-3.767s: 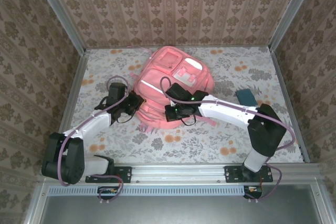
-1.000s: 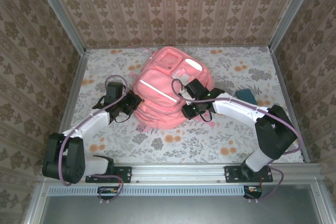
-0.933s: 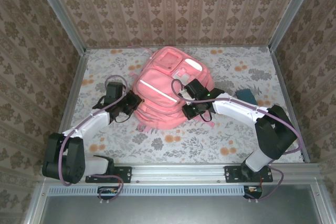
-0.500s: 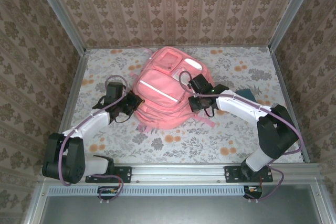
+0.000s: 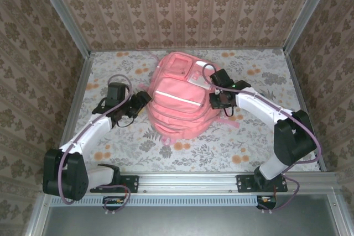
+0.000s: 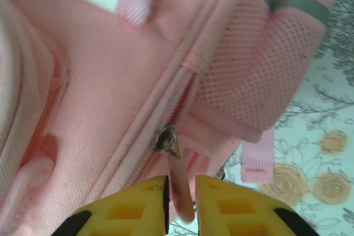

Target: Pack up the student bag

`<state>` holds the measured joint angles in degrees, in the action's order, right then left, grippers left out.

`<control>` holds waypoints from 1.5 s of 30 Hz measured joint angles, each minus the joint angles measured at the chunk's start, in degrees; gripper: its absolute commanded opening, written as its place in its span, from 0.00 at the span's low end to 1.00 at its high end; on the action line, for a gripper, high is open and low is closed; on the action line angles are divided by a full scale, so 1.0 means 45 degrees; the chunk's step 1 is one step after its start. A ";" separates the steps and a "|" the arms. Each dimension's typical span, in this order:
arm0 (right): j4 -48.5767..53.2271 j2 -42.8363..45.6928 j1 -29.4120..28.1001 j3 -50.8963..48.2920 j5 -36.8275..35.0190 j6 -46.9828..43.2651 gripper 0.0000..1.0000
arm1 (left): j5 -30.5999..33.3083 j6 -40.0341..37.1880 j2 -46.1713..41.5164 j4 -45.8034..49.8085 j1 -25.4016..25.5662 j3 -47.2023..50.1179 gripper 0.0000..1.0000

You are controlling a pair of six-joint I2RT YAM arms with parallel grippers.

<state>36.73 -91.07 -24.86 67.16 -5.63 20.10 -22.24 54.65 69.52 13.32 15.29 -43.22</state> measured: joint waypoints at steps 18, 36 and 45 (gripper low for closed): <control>-0.2021 0.0092 0.0476 0.0238 0.5319 0.0209 0.80 | -0.0039 -0.3172 0.2909 0.0957 0.1413 -0.4328 0.58; -0.1938 -0.0840 0.0563 0.0495 0.6883 -0.1705 0.83 | 0.0903 -0.4274 0.8898 0.2720 0.4017 -1.0059 0.29; -0.1705 0.0262 0.0559 -0.0282 0.7169 -0.2215 0.75 | 0.1724 -0.4299 0.9209 0.3492 0.4167 -1.0632 0.25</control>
<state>29.06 -89.89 -22.35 65.89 26.63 10.13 -14.48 35.31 110.96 29.04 34.04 -91.07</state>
